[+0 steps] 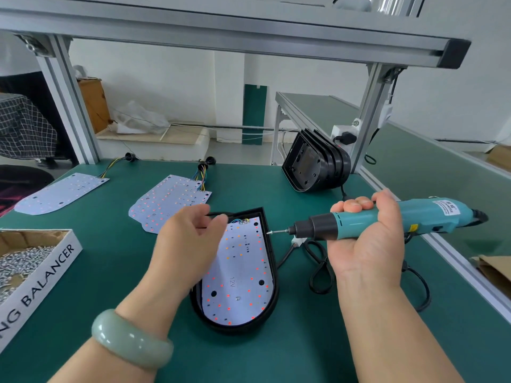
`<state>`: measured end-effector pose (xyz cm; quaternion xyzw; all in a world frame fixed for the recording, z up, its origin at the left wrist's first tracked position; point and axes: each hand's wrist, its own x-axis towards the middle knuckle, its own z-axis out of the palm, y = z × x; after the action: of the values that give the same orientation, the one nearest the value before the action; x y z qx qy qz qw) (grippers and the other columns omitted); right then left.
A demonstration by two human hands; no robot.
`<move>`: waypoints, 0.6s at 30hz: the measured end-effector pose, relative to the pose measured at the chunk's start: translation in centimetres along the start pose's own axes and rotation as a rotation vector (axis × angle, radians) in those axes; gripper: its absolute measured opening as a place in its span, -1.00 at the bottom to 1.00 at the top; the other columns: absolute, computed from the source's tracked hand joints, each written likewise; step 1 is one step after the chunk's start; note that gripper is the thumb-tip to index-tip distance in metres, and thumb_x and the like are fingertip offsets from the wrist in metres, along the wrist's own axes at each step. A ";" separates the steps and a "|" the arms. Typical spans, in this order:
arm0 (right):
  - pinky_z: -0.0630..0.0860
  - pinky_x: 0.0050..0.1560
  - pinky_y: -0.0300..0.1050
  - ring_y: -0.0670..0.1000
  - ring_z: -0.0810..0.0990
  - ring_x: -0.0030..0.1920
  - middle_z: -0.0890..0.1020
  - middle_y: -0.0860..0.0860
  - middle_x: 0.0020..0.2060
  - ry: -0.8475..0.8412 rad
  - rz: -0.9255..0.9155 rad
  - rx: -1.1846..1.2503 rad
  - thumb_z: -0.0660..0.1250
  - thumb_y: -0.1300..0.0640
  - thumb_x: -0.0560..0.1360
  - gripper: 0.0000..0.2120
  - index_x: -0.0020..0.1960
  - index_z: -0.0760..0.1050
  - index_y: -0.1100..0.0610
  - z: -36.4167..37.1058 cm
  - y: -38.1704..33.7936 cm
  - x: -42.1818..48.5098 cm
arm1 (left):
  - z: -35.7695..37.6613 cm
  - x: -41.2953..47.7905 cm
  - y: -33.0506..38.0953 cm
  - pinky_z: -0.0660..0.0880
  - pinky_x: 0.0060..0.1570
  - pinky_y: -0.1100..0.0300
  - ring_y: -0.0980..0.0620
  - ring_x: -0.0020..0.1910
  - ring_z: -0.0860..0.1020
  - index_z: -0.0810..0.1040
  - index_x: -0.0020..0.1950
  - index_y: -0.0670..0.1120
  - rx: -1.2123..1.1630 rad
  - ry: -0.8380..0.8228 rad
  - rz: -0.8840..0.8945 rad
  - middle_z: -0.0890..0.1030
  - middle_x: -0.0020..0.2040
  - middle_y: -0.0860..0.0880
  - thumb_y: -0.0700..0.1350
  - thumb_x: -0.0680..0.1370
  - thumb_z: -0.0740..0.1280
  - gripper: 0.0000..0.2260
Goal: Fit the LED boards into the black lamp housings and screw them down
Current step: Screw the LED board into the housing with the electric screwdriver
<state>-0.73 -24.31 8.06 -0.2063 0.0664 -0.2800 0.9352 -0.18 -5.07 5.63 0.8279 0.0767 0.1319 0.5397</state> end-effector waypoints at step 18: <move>0.46 -0.27 -0.16 -0.04 0.40 -0.46 0.40 -0.06 -0.42 -0.003 -0.188 -0.259 0.29 0.18 0.55 -0.83 -0.17 0.34 0.09 -1.6 0.7 1.6 | 2.2 2.9 1.2 0.36 -0.14 0.13 -0.08 -0.07 0.45 0.26 0.24 -0.18 0.590 -0.358 -0.152 0.42 -0.10 -0.01 0.06 0.31 0.56 -0.30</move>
<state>0.60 -25.25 6.31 -0.3307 0.0811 -0.3552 0.8706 3.25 -6.67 6.26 0.9501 0.0768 -0.0837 0.2906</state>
